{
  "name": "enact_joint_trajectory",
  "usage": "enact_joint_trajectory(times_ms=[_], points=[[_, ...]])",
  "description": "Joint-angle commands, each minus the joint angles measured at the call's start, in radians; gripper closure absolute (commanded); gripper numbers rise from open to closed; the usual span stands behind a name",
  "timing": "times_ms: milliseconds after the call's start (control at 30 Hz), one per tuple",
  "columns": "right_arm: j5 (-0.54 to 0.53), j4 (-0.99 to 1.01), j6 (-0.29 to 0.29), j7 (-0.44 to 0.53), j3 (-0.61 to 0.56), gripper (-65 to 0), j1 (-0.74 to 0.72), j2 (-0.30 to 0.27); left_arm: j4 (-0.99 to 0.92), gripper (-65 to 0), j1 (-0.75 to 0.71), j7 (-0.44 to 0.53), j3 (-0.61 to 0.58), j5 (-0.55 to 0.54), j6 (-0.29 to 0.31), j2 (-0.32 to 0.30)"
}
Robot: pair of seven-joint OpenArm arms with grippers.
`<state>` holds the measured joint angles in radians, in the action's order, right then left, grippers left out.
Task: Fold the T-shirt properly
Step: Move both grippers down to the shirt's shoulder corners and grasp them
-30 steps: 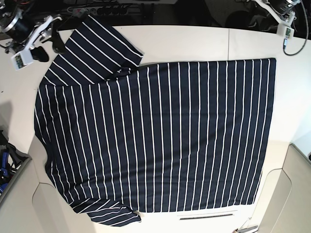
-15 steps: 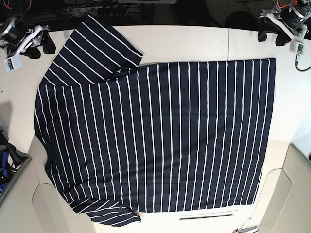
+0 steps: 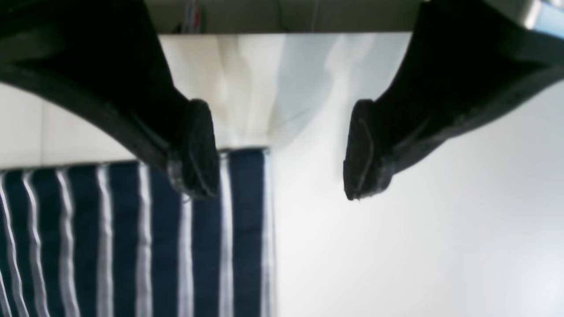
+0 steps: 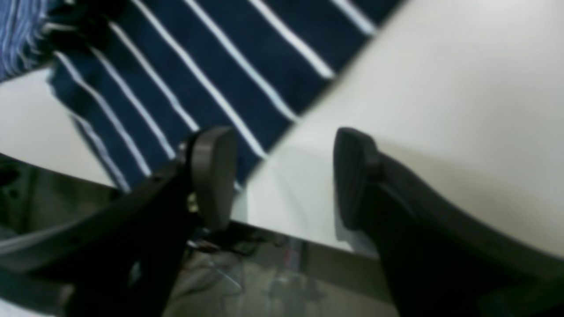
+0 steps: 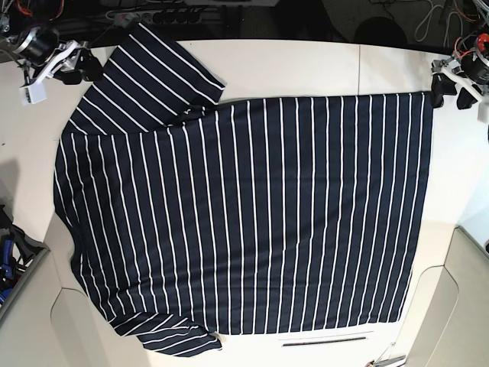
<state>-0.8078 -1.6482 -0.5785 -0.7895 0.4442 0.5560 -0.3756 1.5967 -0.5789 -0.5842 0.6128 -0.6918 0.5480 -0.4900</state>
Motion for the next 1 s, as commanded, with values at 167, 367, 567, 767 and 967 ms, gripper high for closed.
enact_joint_trajectory(times_ms=[167,367,567,767,967], points=[[-0.038,-0.010,-0.010,0.003,-0.006,-35.4,0.004,0.027,-0.125,-47.3,0.066,-0.018,0.008,-0.091,0.040,-0.018],[-0.039,-0.010,-0.010,0.002,-0.049,-35.4,-0.013,0.046,-0.189,-47.3,0.094,-0.031,0.008,-0.114,0.055,-0.018],[-0.038,-0.010,-0.009,0.004,-0.122,-35.4,-0.033,0.047,-0.189,-47.3,0.092,-0.111,0.008,-0.208,0.093,-0.017],[-0.038,-0.010,-0.009,0.004,-0.168,-35.4,-0.035,0.047,-0.189,-47.2,0.091,-0.117,0.006,-0.208,0.130,-0.017],[-0.038,-0.010,-0.009,0.008,-0.170,-35.4,-0.035,0.046,-0.189,-47.2,0.094,-0.116,-0.036,-0.209,0.129,-0.017]])
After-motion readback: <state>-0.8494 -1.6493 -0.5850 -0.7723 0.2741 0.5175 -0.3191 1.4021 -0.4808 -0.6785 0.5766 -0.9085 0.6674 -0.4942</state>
